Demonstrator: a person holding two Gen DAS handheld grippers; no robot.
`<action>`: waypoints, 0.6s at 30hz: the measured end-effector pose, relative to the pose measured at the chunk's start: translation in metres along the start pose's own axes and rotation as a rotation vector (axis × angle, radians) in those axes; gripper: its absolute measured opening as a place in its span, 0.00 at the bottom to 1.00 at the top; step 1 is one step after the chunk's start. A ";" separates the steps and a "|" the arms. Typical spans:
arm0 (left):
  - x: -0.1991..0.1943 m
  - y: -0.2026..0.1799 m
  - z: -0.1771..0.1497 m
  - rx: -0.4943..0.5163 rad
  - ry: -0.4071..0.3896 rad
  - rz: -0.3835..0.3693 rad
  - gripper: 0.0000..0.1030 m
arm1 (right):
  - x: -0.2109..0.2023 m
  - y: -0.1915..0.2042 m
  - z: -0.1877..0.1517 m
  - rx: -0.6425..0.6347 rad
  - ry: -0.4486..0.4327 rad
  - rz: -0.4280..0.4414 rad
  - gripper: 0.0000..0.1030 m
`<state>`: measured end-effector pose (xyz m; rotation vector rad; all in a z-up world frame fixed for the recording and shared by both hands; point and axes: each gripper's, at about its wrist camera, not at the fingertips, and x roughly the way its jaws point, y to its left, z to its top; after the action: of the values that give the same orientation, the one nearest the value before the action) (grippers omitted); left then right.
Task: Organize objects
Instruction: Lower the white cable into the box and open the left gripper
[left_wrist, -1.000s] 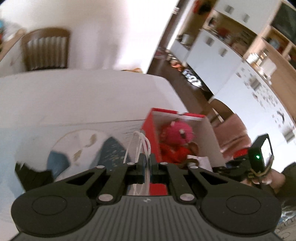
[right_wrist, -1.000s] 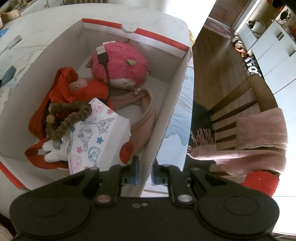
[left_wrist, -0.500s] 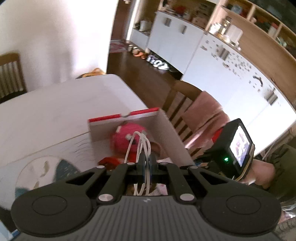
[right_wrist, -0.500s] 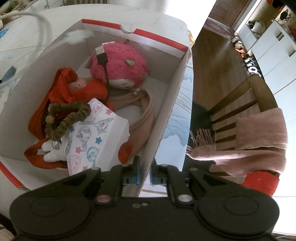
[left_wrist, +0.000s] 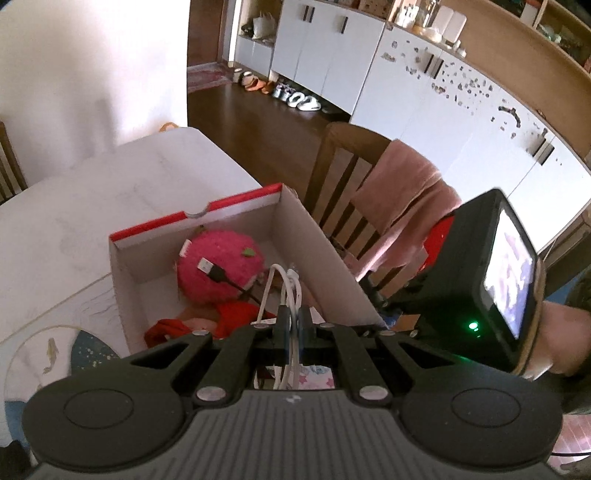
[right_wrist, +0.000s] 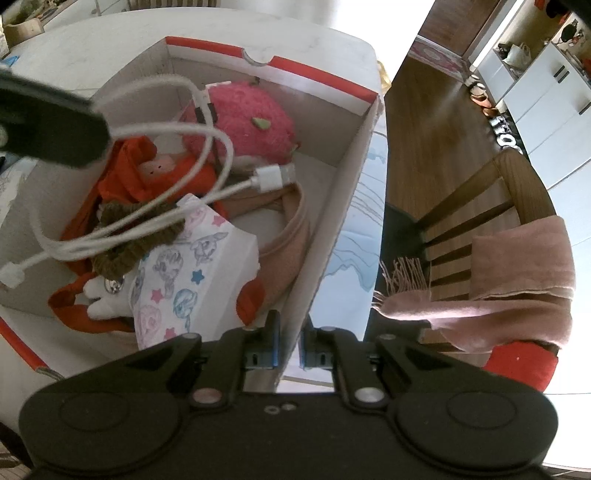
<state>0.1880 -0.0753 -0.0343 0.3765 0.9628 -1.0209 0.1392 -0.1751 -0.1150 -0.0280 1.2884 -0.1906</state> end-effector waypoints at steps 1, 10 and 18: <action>0.003 -0.002 -0.001 0.018 -0.001 0.014 0.03 | 0.000 0.000 0.000 -0.001 0.000 0.001 0.08; 0.026 -0.004 -0.008 0.044 0.032 0.035 0.03 | 0.003 -0.001 -0.001 -0.005 0.003 0.006 0.08; 0.029 -0.003 -0.015 0.056 0.054 0.060 0.05 | 0.005 -0.002 -0.001 -0.009 0.007 0.012 0.08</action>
<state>0.1832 -0.0829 -0.0659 0.4790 0.9671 -0.9883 0.1391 -0.1774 -0.1203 -0.0275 1.2967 -0.1749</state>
